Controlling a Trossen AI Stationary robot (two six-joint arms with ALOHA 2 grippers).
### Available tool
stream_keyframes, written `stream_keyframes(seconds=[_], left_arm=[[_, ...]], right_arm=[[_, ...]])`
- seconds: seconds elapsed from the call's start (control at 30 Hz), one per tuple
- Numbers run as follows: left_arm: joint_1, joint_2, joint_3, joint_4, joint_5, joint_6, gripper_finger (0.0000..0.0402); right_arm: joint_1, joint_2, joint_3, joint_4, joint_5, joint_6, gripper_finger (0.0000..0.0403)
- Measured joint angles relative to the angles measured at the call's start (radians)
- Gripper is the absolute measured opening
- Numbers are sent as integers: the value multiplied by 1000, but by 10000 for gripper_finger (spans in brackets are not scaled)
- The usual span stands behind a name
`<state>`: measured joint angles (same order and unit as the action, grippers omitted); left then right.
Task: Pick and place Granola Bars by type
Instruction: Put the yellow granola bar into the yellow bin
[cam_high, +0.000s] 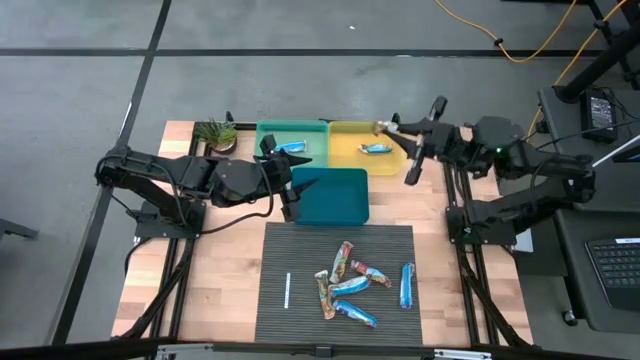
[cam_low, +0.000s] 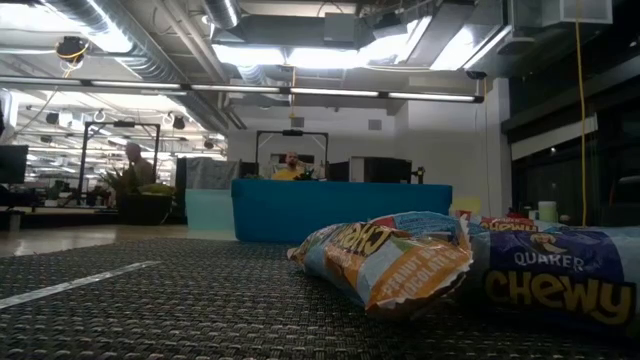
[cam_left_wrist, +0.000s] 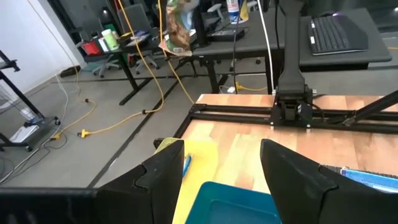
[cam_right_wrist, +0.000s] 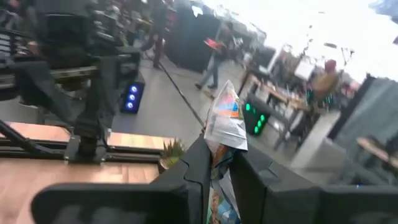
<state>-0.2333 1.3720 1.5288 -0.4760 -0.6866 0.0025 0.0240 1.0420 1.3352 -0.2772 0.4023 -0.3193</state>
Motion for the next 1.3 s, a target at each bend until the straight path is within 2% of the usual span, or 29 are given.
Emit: stream_keyframes(seconds=[0.27,0.5,1.0,1.3], left_arm=[[0,0,0,0,-1,-6,205],[0,0,0,0,-1,-16,205],[0,0,0,0,-1,-21,205],[0,0,0,0,-1,-34,205]], right_arm=[[-111,2,70,-151,-2,51,56],[-219,5,91,-211,-20,51,56],[-475,38,91,-303,-281,85,56],[-586,102,91,-339,-433,104,56]])
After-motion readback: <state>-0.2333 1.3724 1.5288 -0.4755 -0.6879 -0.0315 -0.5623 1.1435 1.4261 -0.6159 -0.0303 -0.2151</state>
